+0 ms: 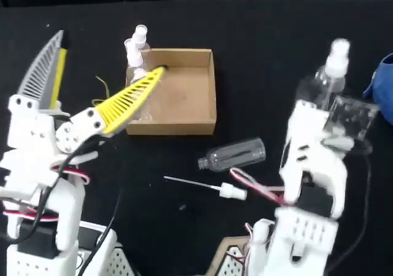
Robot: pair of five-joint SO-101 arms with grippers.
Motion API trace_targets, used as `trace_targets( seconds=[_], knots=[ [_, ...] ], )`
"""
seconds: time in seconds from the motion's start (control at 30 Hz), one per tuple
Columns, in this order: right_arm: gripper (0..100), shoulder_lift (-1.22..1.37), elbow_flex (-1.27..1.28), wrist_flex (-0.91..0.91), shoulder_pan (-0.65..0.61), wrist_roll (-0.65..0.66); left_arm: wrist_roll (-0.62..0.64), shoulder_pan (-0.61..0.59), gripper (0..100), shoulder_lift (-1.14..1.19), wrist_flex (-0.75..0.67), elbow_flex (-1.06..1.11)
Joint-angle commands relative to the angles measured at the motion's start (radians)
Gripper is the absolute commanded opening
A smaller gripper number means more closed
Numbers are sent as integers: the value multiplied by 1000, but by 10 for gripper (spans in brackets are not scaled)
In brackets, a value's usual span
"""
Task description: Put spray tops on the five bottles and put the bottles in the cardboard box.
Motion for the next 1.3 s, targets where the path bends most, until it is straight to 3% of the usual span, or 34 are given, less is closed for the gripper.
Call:
trace_targets(
  seconds=[0.0,0.23,0.4,0.53,0.6,0.73,0.87,0.97,1.27],
  knots=[
    [11,255,-140,-123,-109,-95,-11,-74,353,-9,-21,-28],
    [11,578,-314,-305,-358,-133,-3,-251,353,-3,-84,-15],
    [15,751,-392,-431,-454,-81,-2,-318,353,-3,-144,18],
    [15,912,-463,-560,-479,18,-2,-318,353,-3,-143,21],
    [15,1004,-501,-629,-477,8,-2,-318,353,-2,-144,22],
    [12,1167,-584,-715,-457,-75,-9,-325,353,46,-150,13],
    [12,1264,-641,-738,-446,-222,-2,-387,353,158,-230,13],
    [12,1303,-662,-741,-453,-242,5,-432,352,249,-310,13],
    [15,1339,-708,-743,-476,-242,256,-665,199,356,-413,13]
  ],
)
